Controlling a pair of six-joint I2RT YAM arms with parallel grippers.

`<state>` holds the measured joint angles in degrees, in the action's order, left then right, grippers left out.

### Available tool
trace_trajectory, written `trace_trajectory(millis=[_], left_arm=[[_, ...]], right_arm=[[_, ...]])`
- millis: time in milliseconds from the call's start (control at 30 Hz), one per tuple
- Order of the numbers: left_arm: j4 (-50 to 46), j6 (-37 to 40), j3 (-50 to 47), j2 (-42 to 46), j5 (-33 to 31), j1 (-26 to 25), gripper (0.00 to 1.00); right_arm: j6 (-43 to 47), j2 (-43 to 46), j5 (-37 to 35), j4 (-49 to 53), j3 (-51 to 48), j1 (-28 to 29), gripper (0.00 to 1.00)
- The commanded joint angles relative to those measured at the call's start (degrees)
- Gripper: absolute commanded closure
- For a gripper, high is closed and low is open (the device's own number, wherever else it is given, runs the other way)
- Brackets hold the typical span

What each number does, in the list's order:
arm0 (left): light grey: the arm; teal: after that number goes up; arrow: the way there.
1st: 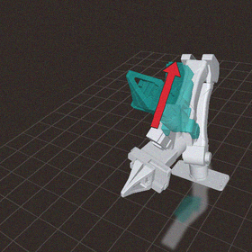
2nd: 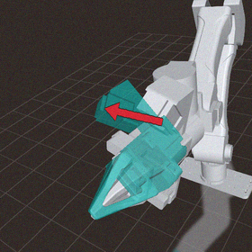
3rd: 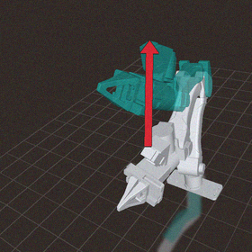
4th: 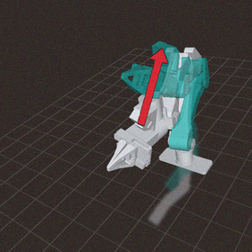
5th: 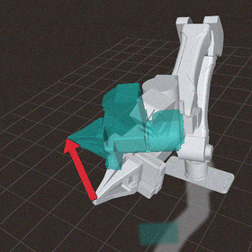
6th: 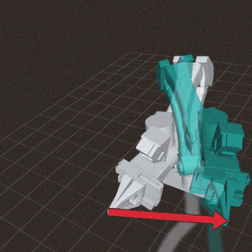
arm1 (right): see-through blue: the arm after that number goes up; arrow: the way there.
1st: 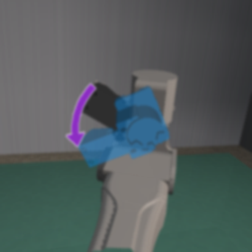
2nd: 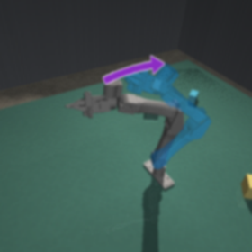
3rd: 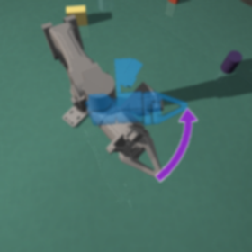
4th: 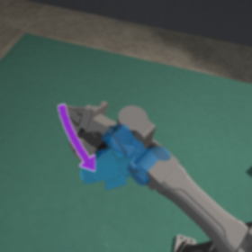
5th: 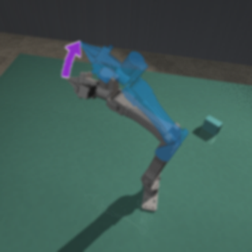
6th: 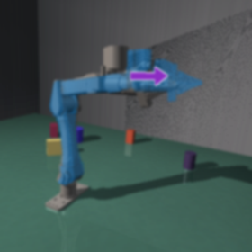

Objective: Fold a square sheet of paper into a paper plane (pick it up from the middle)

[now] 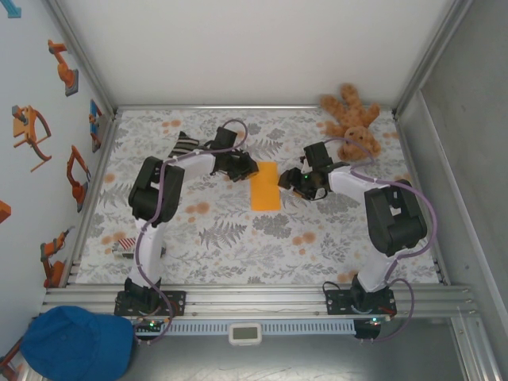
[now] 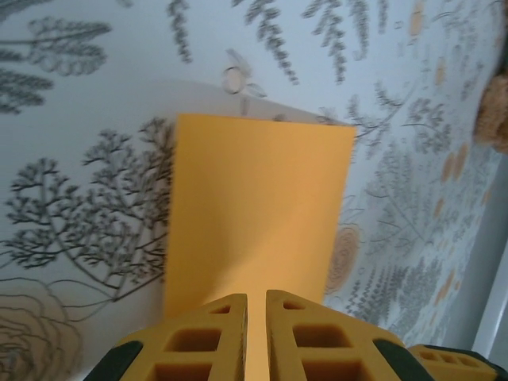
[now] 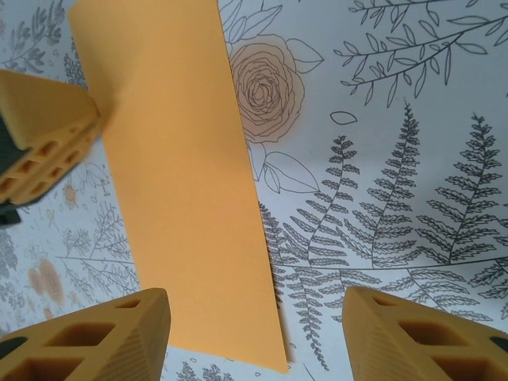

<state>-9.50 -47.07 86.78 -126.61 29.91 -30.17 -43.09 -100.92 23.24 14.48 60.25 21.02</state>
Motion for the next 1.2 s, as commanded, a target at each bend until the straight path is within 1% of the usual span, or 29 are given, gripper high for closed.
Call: trace_trajectory(millis=[0,133,367,633,867,1167], left_arm=[[-3.73,1.28,-0.11,-1.40,-0.99,0.40,0.87],[-5.08,1.48,-0.35,-2.26,-1.99,0.65,0.87],[-5.74,1.12,-1.27,-3.21,-2.49,0.73,0.88],[-9.92,-0.29,-0.52,-4.04,-4.95,1.13,0.89],[-14.14,-1.43,1.52,-5.38,-6.26,1.08,0.89],[-14.35,-1.53,2.23,-6.54,-5.90,1.07,0.89]], right_arm=[[-1.85,-0.10,-0.07,-0.85,0.13,-0.09,0.43],[-3.38,-0.93,1.72,-1.81,-0.81,-0.06,0.45],[-4.81,-2.12,5.66,-2.21,-2.44,0.39,0.45],[-4.90,-4.34,7.32,-1.26,-2.27,2.03,0.45],[-4.81,-5.33,8.44,-1.30,-1.99,2.66,0.52],[-4.50,-2.87,8.66,-0.58,-3.69,3.25,0.56]])
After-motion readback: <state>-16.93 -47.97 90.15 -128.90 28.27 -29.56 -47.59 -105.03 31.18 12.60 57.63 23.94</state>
